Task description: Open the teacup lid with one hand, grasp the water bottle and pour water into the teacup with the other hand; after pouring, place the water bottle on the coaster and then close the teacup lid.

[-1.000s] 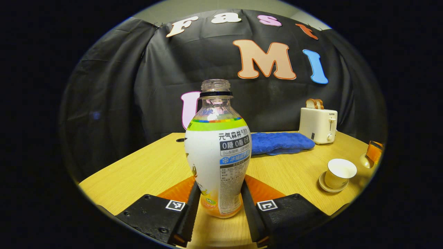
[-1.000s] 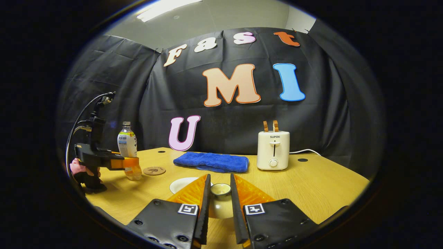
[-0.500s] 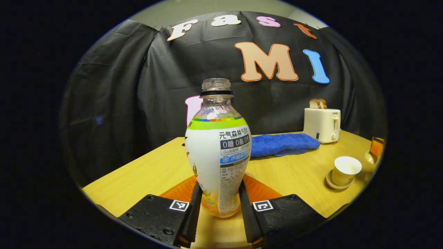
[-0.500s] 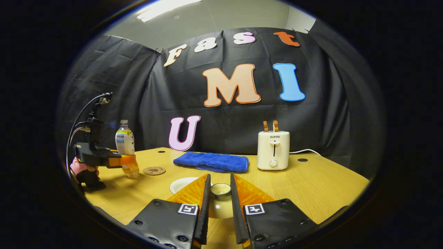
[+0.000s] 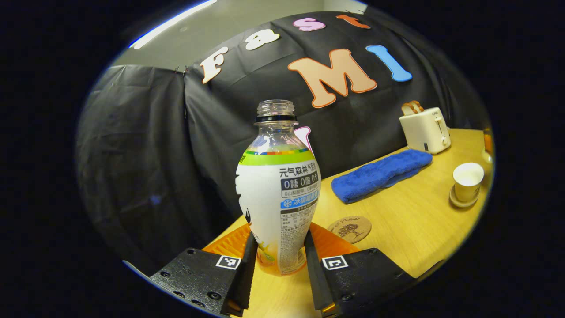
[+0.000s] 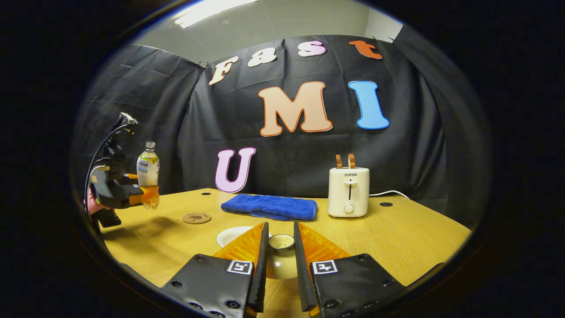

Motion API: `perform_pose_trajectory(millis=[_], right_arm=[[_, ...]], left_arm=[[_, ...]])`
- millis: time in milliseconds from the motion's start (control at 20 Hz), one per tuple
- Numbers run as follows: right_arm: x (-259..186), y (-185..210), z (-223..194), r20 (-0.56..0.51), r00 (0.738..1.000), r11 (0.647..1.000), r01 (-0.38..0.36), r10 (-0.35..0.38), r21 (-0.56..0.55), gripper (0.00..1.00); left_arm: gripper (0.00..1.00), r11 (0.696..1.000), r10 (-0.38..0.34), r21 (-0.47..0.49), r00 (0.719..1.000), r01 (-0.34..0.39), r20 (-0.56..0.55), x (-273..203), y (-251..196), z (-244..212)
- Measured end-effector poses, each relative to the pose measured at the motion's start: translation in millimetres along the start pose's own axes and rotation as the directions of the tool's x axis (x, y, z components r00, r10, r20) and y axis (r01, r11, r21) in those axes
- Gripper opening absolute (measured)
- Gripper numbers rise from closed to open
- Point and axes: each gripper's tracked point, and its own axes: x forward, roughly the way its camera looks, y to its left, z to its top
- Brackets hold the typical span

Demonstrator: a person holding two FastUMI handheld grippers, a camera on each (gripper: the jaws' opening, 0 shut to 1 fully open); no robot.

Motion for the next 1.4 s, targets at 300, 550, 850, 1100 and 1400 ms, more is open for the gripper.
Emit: perform_pose_trajectory(millis=[300,550,850,1100,1400], right_arm=[[0,0,0,0.001,1.0,1.0,0.0,0.0,0.0,0.35],[-1,-2,0,0.001,1.0,1.0,-0.001,0.001,0.001,0.34],[-2,-20,0,0.001,0.999,0.999,0.033,-0.033,0.0,0.34],[-1,-32,0,0.0,0.999,0.999,0.051,-0.051,-0.001,0.34],[-1,-46,1,0.001,0.997,0.997,0.078,-0.078,-0.002,0.34]], left_arm=[[0.52,0.951,0.004,0.307,0.998,-0.025,0.07,-7,4,28],[0.52,0.862,-0.052,0.507,0.994,-0.006,0.099,-15,-17,38],[0.52,0.731,-0.124,0.682,0.987,0.023,0.1,-11,-50,48],[0.52,0.621,-0.192,0.782,0.978,0.053,0.087,-9,-83,51],[0.52,0.488,-0.244,0.87,0.968,0.072,0.057,-4,-111,55]])
